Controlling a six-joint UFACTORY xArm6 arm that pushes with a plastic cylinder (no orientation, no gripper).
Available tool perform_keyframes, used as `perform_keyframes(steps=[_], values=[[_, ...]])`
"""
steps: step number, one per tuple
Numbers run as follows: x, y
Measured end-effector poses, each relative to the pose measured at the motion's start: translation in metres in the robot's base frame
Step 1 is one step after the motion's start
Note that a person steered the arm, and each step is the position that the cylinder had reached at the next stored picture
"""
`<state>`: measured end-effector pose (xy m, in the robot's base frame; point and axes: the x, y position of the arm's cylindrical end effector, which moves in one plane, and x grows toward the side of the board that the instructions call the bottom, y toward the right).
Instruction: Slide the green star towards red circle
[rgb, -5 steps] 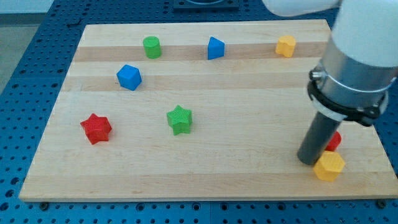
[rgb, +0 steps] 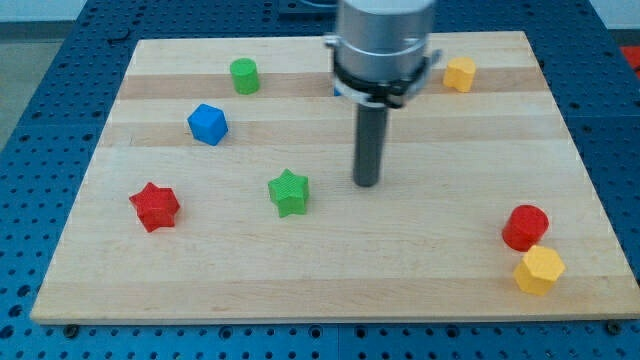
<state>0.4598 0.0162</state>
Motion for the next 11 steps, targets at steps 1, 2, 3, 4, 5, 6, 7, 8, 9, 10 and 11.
perform_keyframes(steps=[1,2,3,4,5,6,7,8,9,10,11], values=[[-0.001,-0.065],[0.021,-0.124],[0.051,-0.124],[0.057,-0.109],[0.058,-0.106],[0.064,-0.056],[0.066,0.002],[0.066,0.019],[0.066,-0.022],[0.072,-0.047],[0.081,-0.017]])
